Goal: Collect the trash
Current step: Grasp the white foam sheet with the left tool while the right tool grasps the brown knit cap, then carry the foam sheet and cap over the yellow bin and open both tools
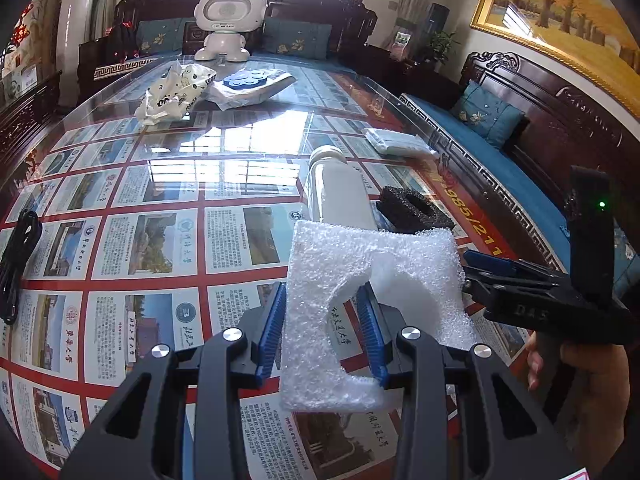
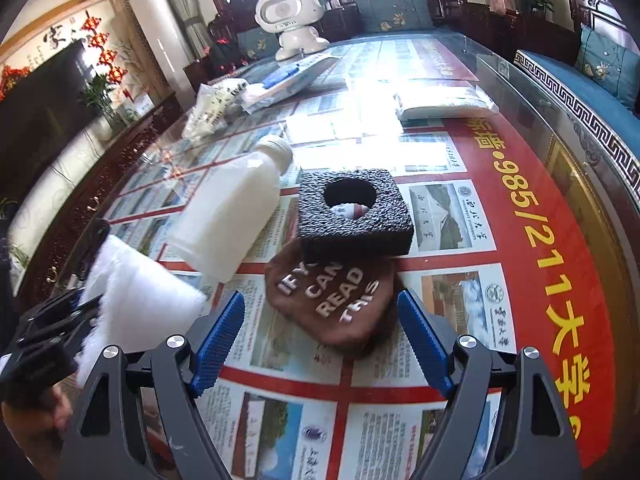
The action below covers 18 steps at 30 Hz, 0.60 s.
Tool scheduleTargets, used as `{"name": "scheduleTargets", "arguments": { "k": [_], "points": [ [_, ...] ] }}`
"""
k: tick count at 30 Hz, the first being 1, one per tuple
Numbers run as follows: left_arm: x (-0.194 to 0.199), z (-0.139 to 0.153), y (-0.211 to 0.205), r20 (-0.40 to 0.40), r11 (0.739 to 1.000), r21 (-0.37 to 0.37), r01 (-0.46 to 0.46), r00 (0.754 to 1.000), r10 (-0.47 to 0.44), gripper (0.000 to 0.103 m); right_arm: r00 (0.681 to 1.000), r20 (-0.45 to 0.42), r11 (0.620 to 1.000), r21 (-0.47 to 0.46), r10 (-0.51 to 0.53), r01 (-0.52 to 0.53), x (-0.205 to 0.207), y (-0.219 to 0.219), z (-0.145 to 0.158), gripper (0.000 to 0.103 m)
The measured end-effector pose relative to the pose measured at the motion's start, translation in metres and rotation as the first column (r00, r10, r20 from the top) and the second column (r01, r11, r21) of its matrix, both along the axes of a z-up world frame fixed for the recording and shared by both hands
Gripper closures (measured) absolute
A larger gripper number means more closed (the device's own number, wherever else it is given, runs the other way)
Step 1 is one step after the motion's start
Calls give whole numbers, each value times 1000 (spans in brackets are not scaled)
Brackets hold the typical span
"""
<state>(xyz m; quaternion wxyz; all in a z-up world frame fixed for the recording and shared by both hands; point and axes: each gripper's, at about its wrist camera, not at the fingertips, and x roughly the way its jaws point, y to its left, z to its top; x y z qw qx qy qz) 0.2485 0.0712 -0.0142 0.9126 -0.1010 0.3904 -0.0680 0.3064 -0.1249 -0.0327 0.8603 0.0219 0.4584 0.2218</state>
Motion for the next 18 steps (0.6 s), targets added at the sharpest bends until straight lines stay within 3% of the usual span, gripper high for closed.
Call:
{"name": "scheduleTargets", "arguments": {
  "k": [4, 6, 9, 11, 18],
  "points": [
    [0, -1, 0, 1, 1000, 2, 3, 1000, -3, 65, 1000, -21, 998, -55, 0, -1, 7, 5, -9, 35],
    [1, -2, 1, -2, 1000, 3, 0, 1000, 0, 65, 1000, 0, 996, -90, -6, 6, 9, 6, -10, 44],
    [2, -4, 2, -7, 1000, -2, -1, 1000, 1, 65, 1000, -7, 997, -79, 8, -9, 14, 5, -10, 77],
    [2, -5, 1, -9, 1000, -1, 1, 1000, -1, 65, 1000, -18, 999, -48, 23, -24, 13, 3, -10, 89],
    [-4, -4, 0, -9, 1000, -3, 2, 1000, -2, 65, 1000, 9, 999, 30, 30, -30, -8, -9, -3, 90]
  ]
}}
